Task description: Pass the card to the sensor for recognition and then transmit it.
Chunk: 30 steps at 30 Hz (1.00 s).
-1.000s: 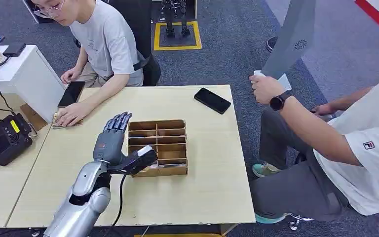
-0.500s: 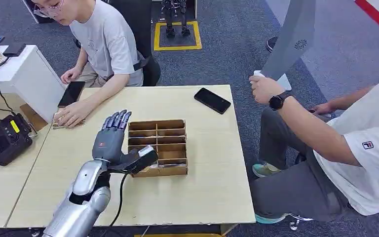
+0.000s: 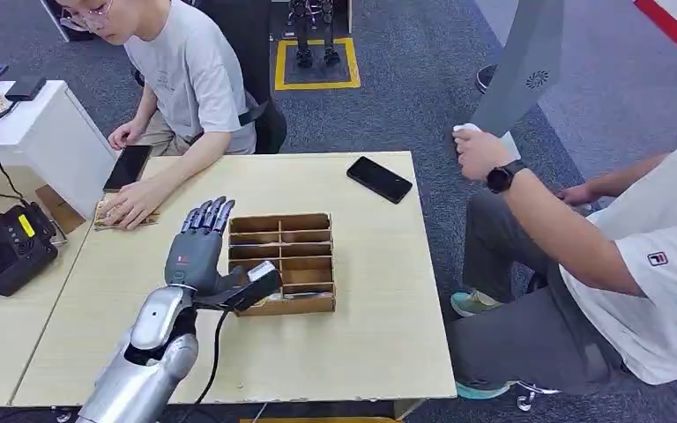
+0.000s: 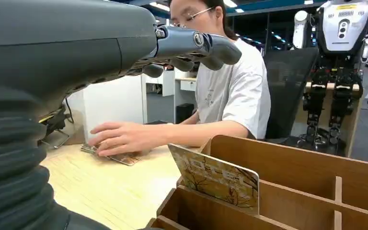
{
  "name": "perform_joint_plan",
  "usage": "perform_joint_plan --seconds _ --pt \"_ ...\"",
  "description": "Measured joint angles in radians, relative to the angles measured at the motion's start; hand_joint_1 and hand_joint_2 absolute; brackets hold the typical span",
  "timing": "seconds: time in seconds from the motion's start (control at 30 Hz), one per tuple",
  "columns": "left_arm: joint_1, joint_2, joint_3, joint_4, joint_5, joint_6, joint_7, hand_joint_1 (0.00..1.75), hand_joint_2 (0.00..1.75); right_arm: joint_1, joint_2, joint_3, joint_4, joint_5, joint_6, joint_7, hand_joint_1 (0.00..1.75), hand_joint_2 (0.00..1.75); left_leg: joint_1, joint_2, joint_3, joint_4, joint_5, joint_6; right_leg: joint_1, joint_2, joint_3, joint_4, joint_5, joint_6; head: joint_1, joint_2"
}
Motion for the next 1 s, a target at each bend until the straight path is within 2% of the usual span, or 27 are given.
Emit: perform_joint_plan --seconds 0.33,1.0 --pt "0.001 -0.008 0.0 0.0 0.026 0.0 -0.04 0.0 1.75 0.012 -0.005 0.032 0.002 -0.041 0.001 0.011 0.0 1.75 0.0 0.0 0.0 0.0 0.0 0.0 0.0 0.0 0.0 0.0 0.0 0.0 0.0 0.0" --pt "0.0 -0.029 -0.017 -0.011 0.05 -0.011 -0.05 0.0 1.75 0.014 -0.014 0.064 0.015 -0.065 -0.007 0.013 0.0 1.75 0.0 0.0 0.0 0.0 0.0 0.0 0.0 0.0 0.0 0.0 0.0 0.0 0.0 0.0"
